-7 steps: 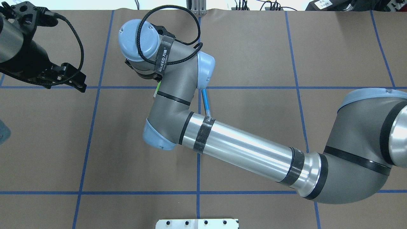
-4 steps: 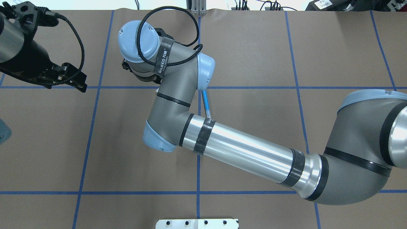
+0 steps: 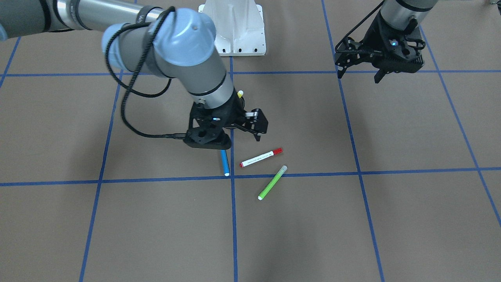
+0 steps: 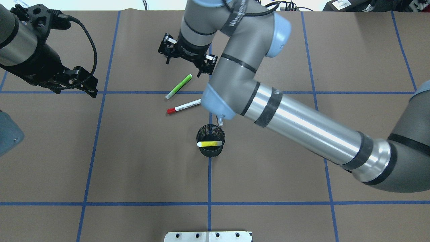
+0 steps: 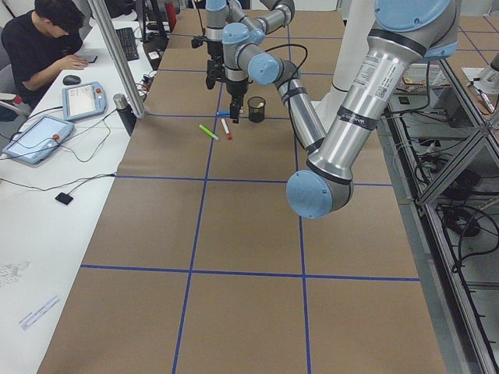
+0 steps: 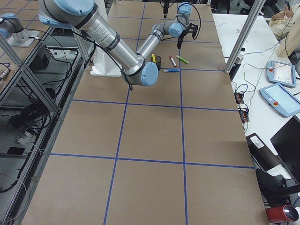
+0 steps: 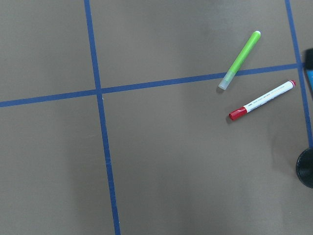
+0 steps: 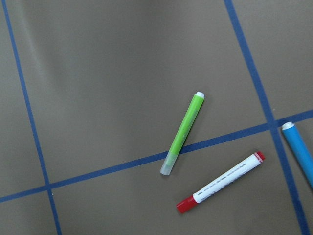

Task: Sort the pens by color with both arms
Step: 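Release the highlighter and raise the right gripper while the left gripper nears the cup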

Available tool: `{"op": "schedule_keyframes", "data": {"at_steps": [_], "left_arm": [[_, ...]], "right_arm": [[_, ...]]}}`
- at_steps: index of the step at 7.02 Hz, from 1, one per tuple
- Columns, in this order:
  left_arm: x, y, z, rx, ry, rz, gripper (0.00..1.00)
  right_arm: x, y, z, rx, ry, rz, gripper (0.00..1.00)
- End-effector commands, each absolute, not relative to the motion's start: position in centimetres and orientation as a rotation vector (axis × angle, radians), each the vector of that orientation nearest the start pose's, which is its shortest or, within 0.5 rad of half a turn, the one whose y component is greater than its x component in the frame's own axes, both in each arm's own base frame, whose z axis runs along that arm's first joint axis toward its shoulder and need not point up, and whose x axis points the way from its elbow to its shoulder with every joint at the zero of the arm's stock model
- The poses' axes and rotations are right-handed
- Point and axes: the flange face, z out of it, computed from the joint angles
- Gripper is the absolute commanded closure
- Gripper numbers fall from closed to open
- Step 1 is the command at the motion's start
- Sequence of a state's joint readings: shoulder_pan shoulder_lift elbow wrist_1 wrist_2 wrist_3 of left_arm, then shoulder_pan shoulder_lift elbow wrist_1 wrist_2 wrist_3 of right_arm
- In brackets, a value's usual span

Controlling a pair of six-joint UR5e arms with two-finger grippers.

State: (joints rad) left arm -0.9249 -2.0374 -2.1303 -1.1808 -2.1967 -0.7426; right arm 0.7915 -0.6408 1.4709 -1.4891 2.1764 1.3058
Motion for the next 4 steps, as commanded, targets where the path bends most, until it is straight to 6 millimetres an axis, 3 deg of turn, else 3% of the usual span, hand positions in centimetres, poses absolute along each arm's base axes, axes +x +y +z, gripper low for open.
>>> {"op": "schedule_keyframes", "data": {"at_steps": [1, 3, 4], "left_arm": [[30.0, -47.0, 19.7, 0.026, 0.873, 0.13, 0.01], [35.1, -47.4, 17.1, -0.006, 0.886, 0.161, 0.01], [38.0, -46.5, 16.2, -0.017, 0.892, 0.208, 0.01]], "right_arm": [[-38.1, -56.9, 14.7, 0.005, -0.941, 0.066, 0.01], [-33.9, -55.6, 18.4, 0.025, -0.879, -0.01, 0.01], [-31.8, -55.7, 21.7, 0.029, -0.853, -0.021, 0.01]]}}
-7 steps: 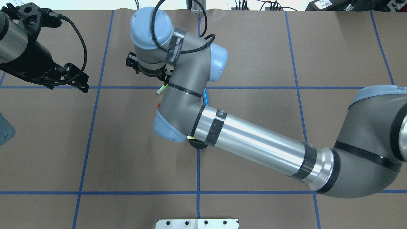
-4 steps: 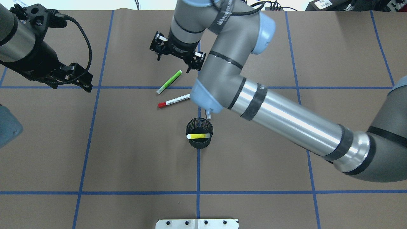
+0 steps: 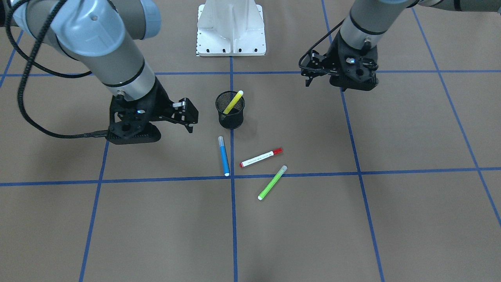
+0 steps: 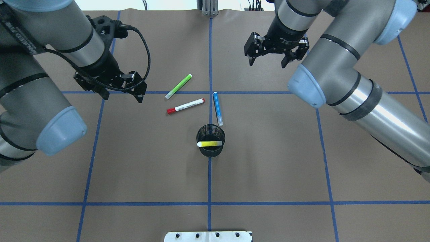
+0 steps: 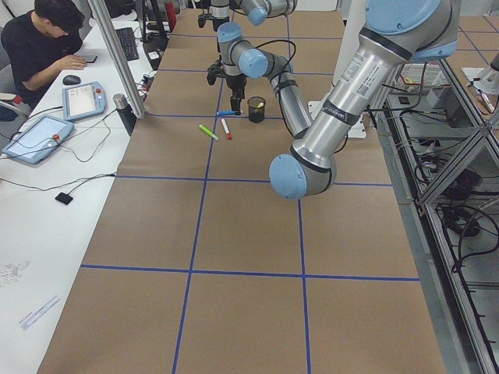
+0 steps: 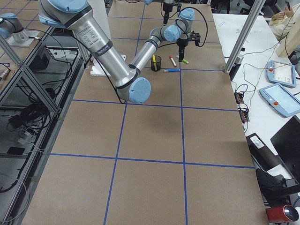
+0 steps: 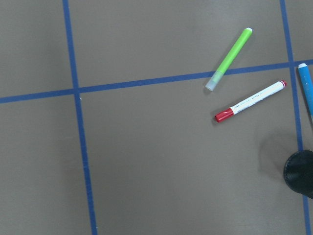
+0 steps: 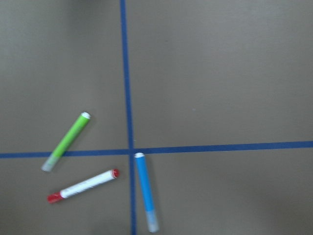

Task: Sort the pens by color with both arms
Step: 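Release the highlighter and raise the right gripper while the left gripper nears the cup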

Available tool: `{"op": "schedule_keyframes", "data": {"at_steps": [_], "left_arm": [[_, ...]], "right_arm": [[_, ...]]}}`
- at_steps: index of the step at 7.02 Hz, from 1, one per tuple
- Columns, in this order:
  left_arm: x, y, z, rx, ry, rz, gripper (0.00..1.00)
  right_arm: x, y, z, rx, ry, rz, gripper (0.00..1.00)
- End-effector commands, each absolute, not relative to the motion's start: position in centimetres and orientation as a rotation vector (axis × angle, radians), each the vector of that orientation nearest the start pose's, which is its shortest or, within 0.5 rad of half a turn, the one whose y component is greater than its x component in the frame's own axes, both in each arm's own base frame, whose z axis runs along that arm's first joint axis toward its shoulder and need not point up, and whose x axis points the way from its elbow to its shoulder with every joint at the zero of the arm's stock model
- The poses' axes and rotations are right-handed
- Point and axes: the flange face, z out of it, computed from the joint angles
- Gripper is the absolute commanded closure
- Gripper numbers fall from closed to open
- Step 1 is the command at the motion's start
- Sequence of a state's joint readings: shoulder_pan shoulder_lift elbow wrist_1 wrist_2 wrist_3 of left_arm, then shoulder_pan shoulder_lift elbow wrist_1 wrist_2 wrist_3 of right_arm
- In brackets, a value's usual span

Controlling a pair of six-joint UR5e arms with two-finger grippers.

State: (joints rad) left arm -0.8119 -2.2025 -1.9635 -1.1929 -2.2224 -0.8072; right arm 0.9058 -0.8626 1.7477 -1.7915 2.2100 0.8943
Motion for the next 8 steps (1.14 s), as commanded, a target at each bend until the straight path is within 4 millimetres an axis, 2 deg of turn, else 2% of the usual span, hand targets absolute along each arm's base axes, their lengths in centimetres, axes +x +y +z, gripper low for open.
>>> {"op": "schedule_keyframes", "data": {"at_steps": [1, 2, 3, 4, 5, 8], "left_arm": [[40.9, -47.4, 15.4, -0.011, 0.904, 0.241, 0.01], [44.2, -47.3, 16.0, 0.003, 0.93, 0.289, 0.01], [46.5, -48.1, 16.4, 0.019, 0.951, 0.311, 0.02], [48.8, -47.1, 15.7, 0.011, 0.962, 0.341, 0.02], [49.5, -46.7, 15.2, 0.006, 0.966, 0.347, 0.03], [52.0, -43.9, 15.0, -0.024, 0.969, 0.393, 0.18]], "right_arm": [[-29.6, -56.0, 24.1, 0.04, -0.831, -0.028, 0.01], [-28.3, -55.8, 25.6, 0.037, -0.82, -0.019, 0.01], [-28.2, -55.5, 26.4, 0.022, -0.796, -0.01, 0.01], [-28.0, -55.0, 26.3, 0.022, -0.791, -0.011, 0.01], [-27.9, -54.4, 27.5, 0.015, -0.763, -0.006, 0.01], [-28.2, -54.2, 27.5, -0.02, -0.715, 0.009, 0.01]]}}
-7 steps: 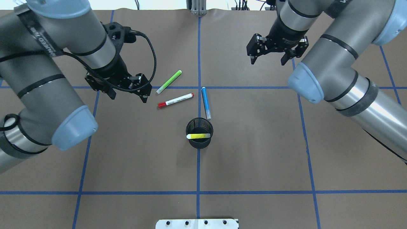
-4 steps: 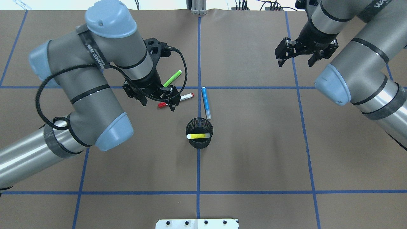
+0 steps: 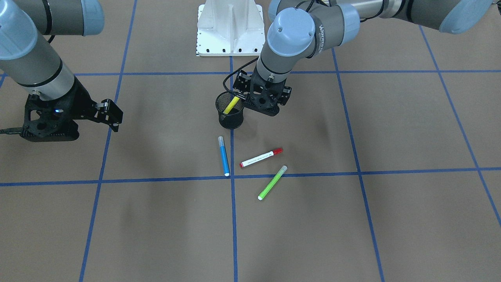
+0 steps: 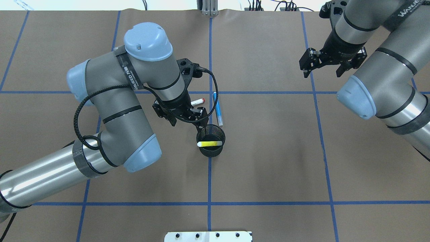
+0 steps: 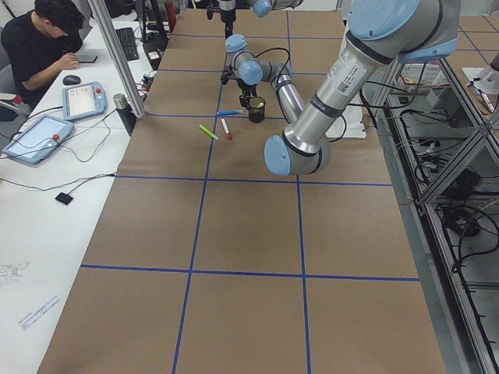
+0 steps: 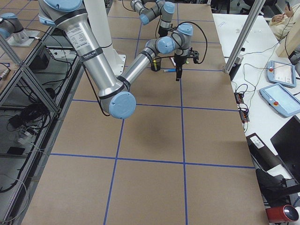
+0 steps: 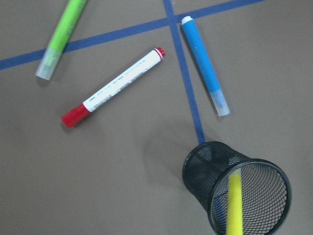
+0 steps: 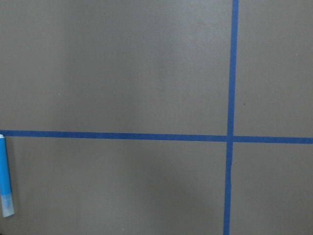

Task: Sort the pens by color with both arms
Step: 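Release the highlighter and raise the right gripper while the left gripper nears the cup, then lower the left gripper into the cup and grasp the yellow highlighter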

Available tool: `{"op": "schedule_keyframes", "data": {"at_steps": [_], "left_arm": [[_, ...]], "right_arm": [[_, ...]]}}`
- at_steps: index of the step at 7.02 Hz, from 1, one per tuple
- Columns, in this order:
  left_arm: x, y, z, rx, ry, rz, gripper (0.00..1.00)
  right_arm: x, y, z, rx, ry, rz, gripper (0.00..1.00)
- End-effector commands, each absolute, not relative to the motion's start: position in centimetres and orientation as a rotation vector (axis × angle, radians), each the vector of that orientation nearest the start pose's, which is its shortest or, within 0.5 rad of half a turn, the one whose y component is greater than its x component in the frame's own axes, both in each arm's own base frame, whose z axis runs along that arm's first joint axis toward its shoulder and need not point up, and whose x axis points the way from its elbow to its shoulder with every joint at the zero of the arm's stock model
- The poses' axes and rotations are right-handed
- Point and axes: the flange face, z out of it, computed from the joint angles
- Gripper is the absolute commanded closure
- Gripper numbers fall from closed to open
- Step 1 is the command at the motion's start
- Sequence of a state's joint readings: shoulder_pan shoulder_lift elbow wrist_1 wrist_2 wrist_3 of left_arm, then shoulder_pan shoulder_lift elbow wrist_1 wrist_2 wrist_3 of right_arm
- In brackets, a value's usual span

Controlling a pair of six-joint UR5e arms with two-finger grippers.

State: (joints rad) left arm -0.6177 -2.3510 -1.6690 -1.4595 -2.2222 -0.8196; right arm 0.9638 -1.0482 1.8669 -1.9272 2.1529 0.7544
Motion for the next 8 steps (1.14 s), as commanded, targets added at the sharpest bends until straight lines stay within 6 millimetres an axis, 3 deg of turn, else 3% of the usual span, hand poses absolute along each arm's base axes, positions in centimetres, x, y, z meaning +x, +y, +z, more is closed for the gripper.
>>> {"op": "schedule_keyframes", "data": {"at_steps": [1, 2, 4, 6, 8], "left_arm": [[52.3, -43.5, 14.8, -0.025, 0.971, 0.402, 0.21], [53.1, -42.8, 14.4, -0.026, 0.976, 0.424, 0.22], [55.3, -44.1, 13.7, 0.024, 0.962, 0.553, 0.22], [55.2, -44.1, 13.7, 0.049, 0.959, 0.599, 0.22], [55.3, -44.2, 14.0, 0.035, 0.952, 0.587, 0.3]], "right_arm": [[-28.3, -54.2, 27.6, -0.021, -0.714, 0.007, 0.01], [-28.5, -54.2, 27.6, -0.023, -0.712, 0.007, 0.01], [-28.7, -54.3, 27.8, -0.025, -0.707, 0.007, 0.01], [-28.6, -54.3, 27.9, -0.024, -0.703, 0.009, 0.01], [-28.8, -54.3, 27.9, -0.022, -0.7, 0.009, 0.01]]}}
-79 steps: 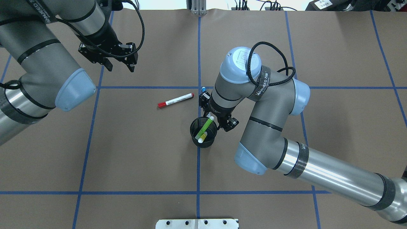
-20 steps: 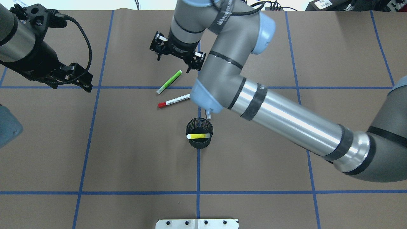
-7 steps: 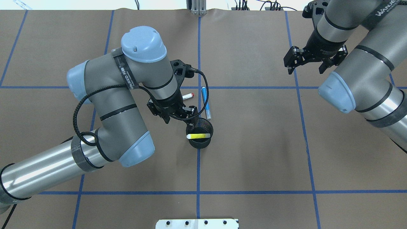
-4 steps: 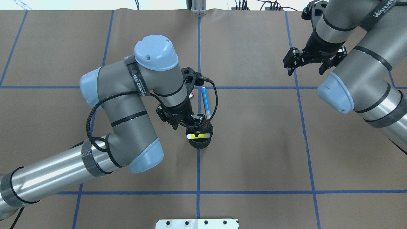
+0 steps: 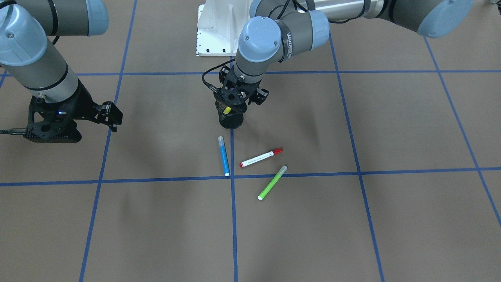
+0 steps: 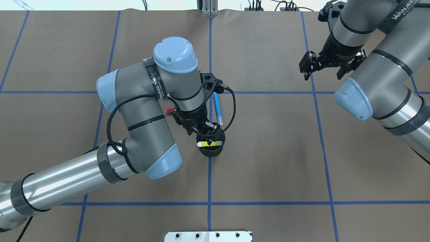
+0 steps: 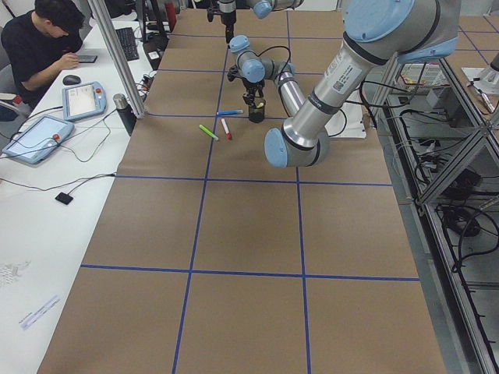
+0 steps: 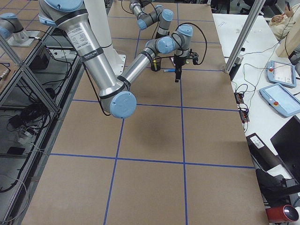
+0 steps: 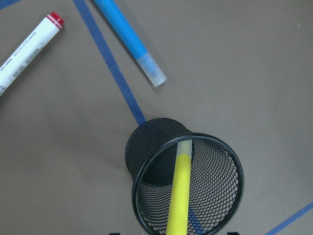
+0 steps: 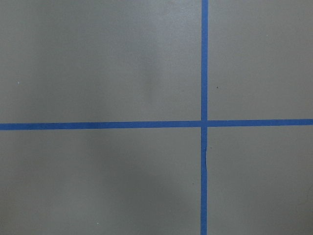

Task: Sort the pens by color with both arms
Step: 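Lower the left gripper into the cup and grasp the yellow highlighter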

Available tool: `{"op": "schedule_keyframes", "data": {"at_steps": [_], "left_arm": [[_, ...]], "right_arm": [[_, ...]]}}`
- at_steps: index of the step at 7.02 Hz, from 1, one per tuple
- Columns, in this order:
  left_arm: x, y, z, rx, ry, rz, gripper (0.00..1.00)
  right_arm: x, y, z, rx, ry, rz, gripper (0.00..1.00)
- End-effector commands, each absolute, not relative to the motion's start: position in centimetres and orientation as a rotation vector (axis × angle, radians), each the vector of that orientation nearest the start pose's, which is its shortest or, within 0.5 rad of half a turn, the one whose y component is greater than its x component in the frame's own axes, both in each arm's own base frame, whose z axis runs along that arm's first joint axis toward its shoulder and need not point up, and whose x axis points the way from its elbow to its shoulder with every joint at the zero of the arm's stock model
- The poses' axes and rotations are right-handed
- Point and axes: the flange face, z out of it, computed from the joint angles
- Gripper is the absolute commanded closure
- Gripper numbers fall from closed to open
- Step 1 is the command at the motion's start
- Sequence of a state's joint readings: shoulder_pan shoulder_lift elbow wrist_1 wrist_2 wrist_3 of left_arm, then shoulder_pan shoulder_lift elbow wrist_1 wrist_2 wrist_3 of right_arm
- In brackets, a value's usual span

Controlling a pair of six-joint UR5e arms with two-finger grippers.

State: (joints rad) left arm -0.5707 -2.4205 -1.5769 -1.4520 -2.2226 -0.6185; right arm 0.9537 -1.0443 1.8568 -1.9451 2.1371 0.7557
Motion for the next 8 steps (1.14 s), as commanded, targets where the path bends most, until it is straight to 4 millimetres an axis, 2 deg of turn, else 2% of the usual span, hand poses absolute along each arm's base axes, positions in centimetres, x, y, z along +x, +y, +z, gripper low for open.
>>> {"op": "schedule_keyframes", "data": {"at_steps": [1, 3, 8], "left_arm": [[55.31, -44.1, 14.25, 0.025, 0.953, 0.585, 0.36], [56.07, -43.45, 14.49, 0.014, 0.949, 0.593, 0.44], [56.1, -43.32, 14.38, 0.004, 0.948, 0.581, 0.58]], "right_arm": [[-28.8, -54.3, 27.96, -0.023, -0.699, 0.009, 0.01], [-28.9, -54.29, 28.02, -0.025, -0.698, 0.008, 0.01], [-29.17, -54.36, 28.07, -0.02, -0.688, 0.007, 0.01]]}}
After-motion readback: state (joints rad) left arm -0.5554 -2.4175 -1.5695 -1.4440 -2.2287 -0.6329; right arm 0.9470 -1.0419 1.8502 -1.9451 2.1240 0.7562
